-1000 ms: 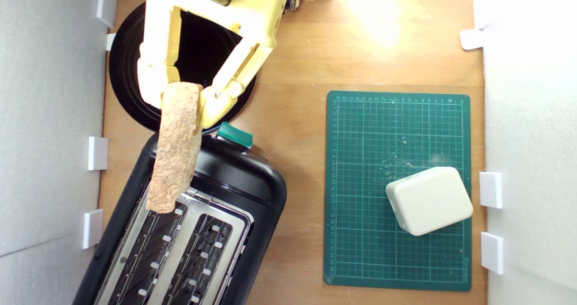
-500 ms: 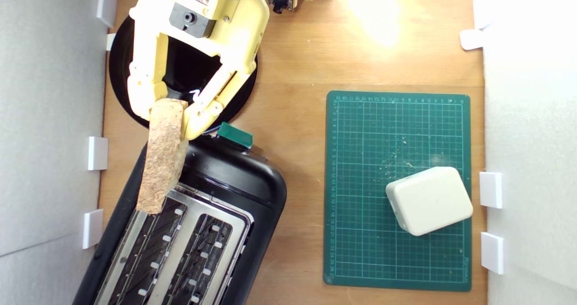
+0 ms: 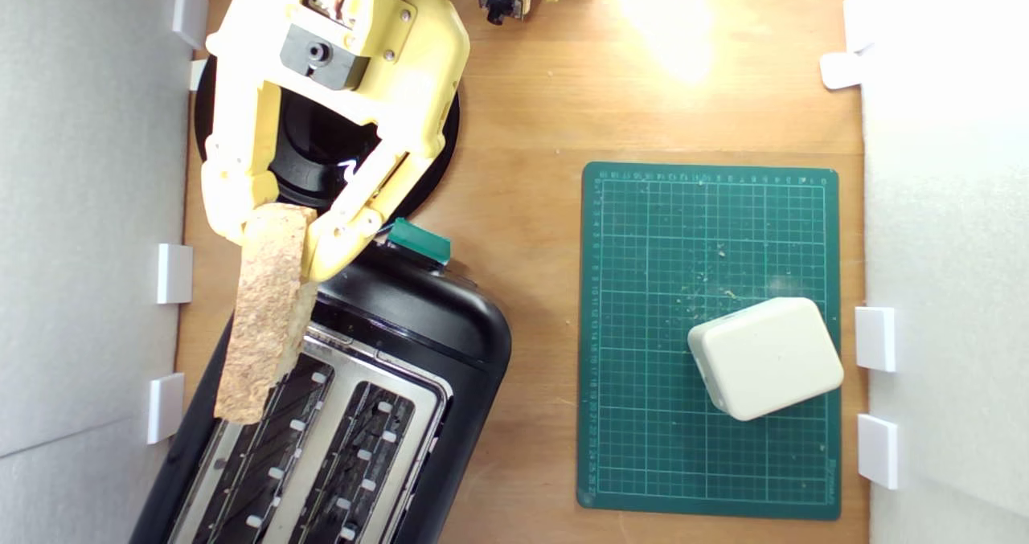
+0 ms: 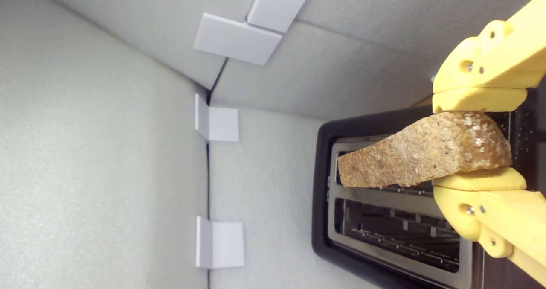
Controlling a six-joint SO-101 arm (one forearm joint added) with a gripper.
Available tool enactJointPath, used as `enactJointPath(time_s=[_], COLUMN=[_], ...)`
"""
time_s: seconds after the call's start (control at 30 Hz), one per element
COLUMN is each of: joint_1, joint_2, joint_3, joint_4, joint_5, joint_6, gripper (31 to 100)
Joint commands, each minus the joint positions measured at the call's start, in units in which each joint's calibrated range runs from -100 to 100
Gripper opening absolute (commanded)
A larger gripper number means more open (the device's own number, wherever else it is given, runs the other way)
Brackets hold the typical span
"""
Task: Pick bread and place in toaster
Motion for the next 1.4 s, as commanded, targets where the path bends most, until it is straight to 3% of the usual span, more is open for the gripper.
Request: enactJointPath(time_s=[0.0, 0.4, 1.37], joint_1=[0.7, 0.3, -0.1], joint_2=[-0.6, 4.3, 12.3], joint_3=[-4.7, -11.0, -14.8], joint_4=[0.5, 0.6, 0.6], joint_5=[0.7, 6.4, 6.4], joint_6=[0.3, 0.3, -0.1], gripper=[57.8, 57.8, 57.8])
